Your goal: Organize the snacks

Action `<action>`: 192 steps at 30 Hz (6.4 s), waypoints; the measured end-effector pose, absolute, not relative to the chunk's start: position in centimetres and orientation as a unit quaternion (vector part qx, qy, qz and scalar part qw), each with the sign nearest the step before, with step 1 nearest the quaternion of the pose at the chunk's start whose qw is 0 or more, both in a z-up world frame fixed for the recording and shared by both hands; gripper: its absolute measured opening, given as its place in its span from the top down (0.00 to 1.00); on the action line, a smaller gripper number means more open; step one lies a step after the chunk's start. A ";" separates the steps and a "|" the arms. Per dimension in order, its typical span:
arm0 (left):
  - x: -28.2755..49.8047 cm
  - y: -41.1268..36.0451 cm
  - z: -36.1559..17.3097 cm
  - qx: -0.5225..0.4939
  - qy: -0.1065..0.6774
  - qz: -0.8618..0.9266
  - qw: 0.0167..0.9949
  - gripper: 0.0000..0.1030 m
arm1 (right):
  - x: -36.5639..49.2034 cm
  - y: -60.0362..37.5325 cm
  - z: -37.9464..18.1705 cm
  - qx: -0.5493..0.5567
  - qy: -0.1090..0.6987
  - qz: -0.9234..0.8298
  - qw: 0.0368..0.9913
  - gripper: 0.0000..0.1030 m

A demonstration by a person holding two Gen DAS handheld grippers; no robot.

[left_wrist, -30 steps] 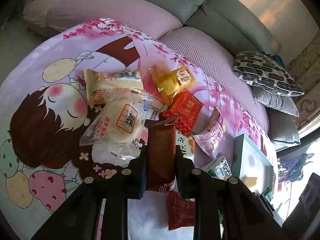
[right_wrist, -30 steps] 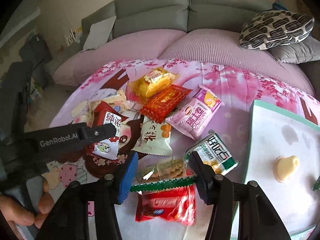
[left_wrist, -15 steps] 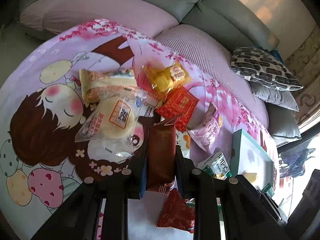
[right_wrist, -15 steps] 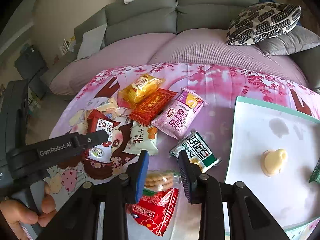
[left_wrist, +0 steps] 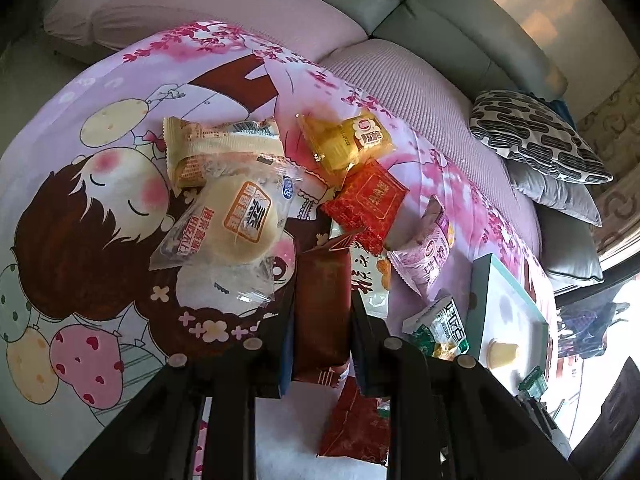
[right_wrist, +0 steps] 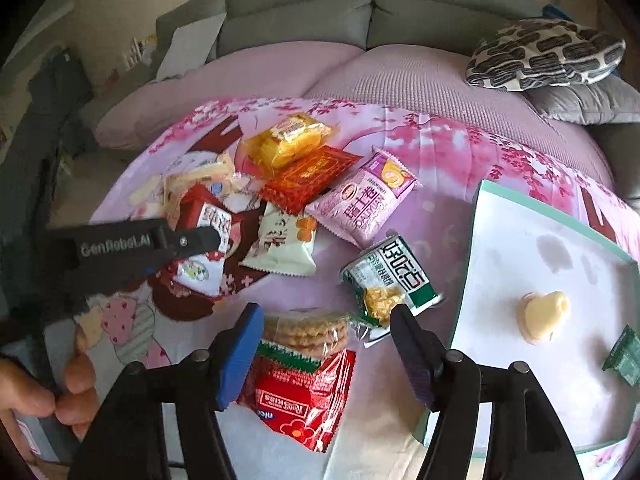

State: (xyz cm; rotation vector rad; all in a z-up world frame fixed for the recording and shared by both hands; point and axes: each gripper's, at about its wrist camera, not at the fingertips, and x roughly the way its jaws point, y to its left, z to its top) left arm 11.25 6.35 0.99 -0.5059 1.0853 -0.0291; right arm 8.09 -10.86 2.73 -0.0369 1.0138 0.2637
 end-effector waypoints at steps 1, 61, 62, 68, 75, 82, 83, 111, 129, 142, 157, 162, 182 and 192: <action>11.3 6.3 1.0 -0.238 0.511 -0.013 0.826 0.76 | 8.0 -10.6 2.5 -0.026 0.486 0.126 0.864 0.33; 13.3 5.8 -2.2 -0.255 0.544 -0.006 0.799 0.76 | 9.2 -10.1 -2.4 -0.059 0.552 0.123 0.823 0.57; 13.2 5.8 -2.0 -0.254 0.542 -0.007 0.801 0.76 | 9.2 -10.2 -2.1 -0.054 0.549 0.128 0.824 0.59; 12.8 5.8 -0.9 -0.254 0.525 -0.015 0.812 0.76 | 8.9 -10.3 -1.0 -0.044 0.538 0.144 0.829 0.74; 12.7 5.3 0.0 -0.251 0.513 -0.025 0.821 0.76 | 8.3 -10.4 0.3 -0.033 0.520 0.145 0.841 0.79; 11.8 5.1 1.6 -0.250 0.489 -0.034 0.835 0.76 | 8.3 -11.3 1.7 -0.012 0.503 0.142 0.852 0.79; 11.7 5.0 2.0 -0.248 0.484 -0.037 0.838 0.76 | 8.4 -11.4 1.9 -0.010 0.501 0.141 0.854 0.79; 12.2 -13.4 5.6 -0.111 0.432 -0.242 0.862 0.76 | 7.3 -33.1 5.9 0.127 0.427 -0.114 0.888 0.79; 14.3 -17.3 0.2 -0.072 0.474 -0.233 0.846 0.76 | 10.0 -34.5 1.7 0.123 0.453 -0.125 0.874 0.79; 13.8 -18.6 -0.4 -0.036 0.493 -0.224 0.840 0.68 | 9.9 -35.5 0.6 0.131 0.481 -0.151 0.853 0.77; 13.7 -17.8 0.6 -0.053 0.521 -0.210 0.826 0.20 | 9.9 -35.1 0.7 0.112 0.496 -0.167 0.845 0.29; 13.7 -17.2 1.6 -0.055 0.514 -0.200 0.833 0.15 | 9.8 -34.7 1.6 0.106 0.487 -0.165 0.851 0.23; 14.5 -9.9 1.2 -0.056 0.507 -0.008 0.860 0.02 | 9.7 -33.7 2.2 0.096 0.489 -0.149 0.854 0.10; 14.3 -8.8 2.0 -0.071 0.475 -0.013 0.877 0.00 | 9.6 -32.9 2.0 0.088 0.490 -0.136 0.857 0.00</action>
